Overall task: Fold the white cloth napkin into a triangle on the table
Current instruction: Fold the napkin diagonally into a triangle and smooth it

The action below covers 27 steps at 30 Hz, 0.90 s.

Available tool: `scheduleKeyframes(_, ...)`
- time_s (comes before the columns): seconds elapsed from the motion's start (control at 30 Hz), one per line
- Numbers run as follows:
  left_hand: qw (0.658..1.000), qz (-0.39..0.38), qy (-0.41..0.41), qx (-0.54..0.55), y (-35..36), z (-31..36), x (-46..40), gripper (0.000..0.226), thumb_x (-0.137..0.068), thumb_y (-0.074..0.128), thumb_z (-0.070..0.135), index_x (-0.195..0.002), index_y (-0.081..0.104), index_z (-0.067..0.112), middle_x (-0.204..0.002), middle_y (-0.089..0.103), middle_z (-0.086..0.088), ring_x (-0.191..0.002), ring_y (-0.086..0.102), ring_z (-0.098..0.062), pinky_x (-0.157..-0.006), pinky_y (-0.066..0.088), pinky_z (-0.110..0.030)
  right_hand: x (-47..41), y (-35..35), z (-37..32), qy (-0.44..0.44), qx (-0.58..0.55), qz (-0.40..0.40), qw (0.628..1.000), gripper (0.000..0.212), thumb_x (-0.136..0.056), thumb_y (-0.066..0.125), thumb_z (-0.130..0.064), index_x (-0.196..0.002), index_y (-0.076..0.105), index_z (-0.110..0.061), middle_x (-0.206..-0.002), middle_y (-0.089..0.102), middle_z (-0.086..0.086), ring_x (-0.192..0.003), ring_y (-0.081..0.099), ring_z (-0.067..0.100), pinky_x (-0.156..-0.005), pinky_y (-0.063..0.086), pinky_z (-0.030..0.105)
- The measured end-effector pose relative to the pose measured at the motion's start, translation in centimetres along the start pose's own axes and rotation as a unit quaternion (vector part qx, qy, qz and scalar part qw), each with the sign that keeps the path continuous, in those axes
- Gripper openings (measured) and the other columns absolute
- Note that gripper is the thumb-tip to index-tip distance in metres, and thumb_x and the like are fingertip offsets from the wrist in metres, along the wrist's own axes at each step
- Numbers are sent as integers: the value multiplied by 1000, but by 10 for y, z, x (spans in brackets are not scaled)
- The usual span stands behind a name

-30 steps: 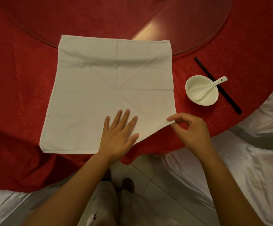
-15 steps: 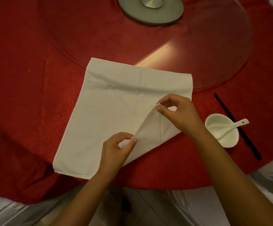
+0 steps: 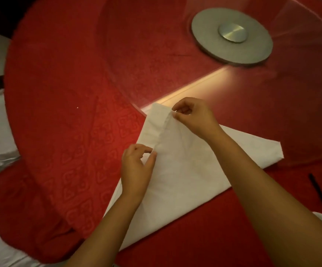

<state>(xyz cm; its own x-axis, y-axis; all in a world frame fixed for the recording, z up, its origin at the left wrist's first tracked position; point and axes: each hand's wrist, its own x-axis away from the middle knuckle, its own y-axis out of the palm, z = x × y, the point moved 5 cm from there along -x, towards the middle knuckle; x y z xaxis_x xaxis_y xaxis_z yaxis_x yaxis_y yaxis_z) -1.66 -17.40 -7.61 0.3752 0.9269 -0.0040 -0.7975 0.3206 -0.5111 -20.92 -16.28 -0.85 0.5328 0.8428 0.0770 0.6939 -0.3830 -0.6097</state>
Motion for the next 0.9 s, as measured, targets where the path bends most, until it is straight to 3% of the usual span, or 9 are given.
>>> scheduleKeyframes(0.17, 998, 7, -18, -54, 3, -10, -24, 5, -80, 68, 18, -79, 70, 13, -91, 61, 1, -91, 51, -19, -75, 28, -17, -36, 23, 5, 12, 13, -14, 1000, 7, -77, 68, -12, -74, 67, -18, -73, 65, -3, -72, 61, 13, -74, 53, 32)
scheduleKeyframes(0.33, 997, -2, -33, -70, 10, -17, -49, 11, -82, 65, 15, -87, 70, 7, -92, 64, -6, -89, 53, -24, -80, 38, -31, -68, 41, 8, 3, 37, -28, 999, 7, -77, 67, -9, -74, 68, -15, -72, 64, -2, -72, 60, 14, -79, 54, 40)
scheduleKeyframes(0.53, 996, -10, -45, -73, 16, -24, -59, 17, -81, 64, 13, -96, 67, 6, -99, 62, -7, -94, 54, -22, -83, 39, -27, -89, 60, 14, -3, 119, -64, 991, 16, -77, 65, -16, -69, 60, -29, -71, 61, -9, -78, 59, 16, -90, 45, 47)
scheduleKeyframes(0.67, 996, 10, -72, -51, 18, -27, -60, 34, -78, 66, 14, -112, 62, 14, -109, 58, -3, -99, 54, -18, -87, 45, -34, -93, 64, 27, -10, 149, -53, 987, 14, -78, 62, -18, -72, 58, -29, -70, 58, -10, -79, 58, 14, -89, 40, 40)
scheduleKeyframes(0.73, 994, 4, -81, -69, 20, -27, -62, 35, -80, 65, 20, -115, 60, 16, -112, 57, -2, -103, 52, -18, -87, 44, -33, -92, 65, 33, -30, 171, -44, 984, 4, -79, 63, -23, -79, 60, -25, -77, 60, -7, -86, 59, 17, -81, 29, 32)
scheduleKeyframes(0.9, 992, -7, -87, -90, 24, -26, -79, 27, -86, 59, 26, -109, 64, 14, -110, 59, -7, -107, 50, -23, -84, 37, -28, -78, 30, 41, -71, 213, 11, 974, 27, -83, 61, -34, -109, 62, -25, -112, 60, 2, -112, 48, 21, -82, 21, 31)
